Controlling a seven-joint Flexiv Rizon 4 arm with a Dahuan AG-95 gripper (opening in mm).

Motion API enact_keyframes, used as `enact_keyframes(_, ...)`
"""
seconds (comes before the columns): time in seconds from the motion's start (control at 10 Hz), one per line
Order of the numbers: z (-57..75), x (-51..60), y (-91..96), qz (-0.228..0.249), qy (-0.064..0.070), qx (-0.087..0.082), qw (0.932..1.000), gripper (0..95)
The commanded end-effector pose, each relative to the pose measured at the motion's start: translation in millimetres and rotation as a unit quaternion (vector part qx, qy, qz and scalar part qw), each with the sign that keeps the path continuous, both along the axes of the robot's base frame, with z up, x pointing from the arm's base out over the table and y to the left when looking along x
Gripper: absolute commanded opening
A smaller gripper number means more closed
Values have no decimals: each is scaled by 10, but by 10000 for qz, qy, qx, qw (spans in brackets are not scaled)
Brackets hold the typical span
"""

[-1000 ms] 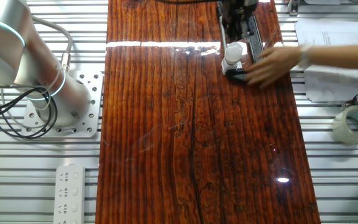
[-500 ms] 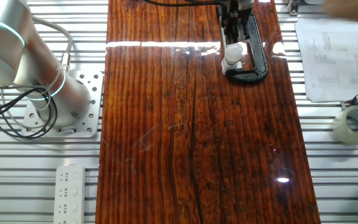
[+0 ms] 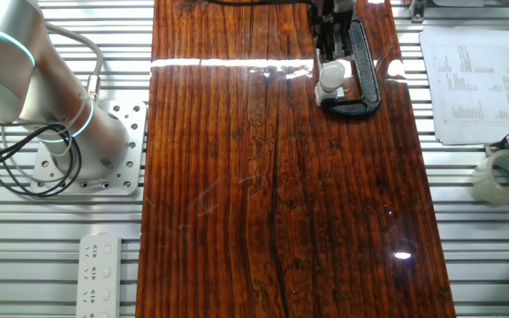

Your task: Install the light bulb by rotating it

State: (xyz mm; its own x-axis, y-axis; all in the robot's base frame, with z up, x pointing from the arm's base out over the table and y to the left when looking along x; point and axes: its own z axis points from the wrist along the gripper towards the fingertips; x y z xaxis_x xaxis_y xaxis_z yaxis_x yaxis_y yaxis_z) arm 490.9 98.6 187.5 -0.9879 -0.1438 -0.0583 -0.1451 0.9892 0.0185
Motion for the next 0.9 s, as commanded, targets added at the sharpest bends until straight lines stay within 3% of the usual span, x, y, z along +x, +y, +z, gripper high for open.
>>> enact_keyframes(0.1,7,-15,2,-166,0,21,9999,0)
enact_keyframes(0.3,7,-15,2,-275,-32,32,9996,0)
enact_keyframes(0.5,-1,-8,-3,-392,41,7,9992,0)
enact_keyframes(0.9,-5,-7,-7,-488,-11,55,9988,0)
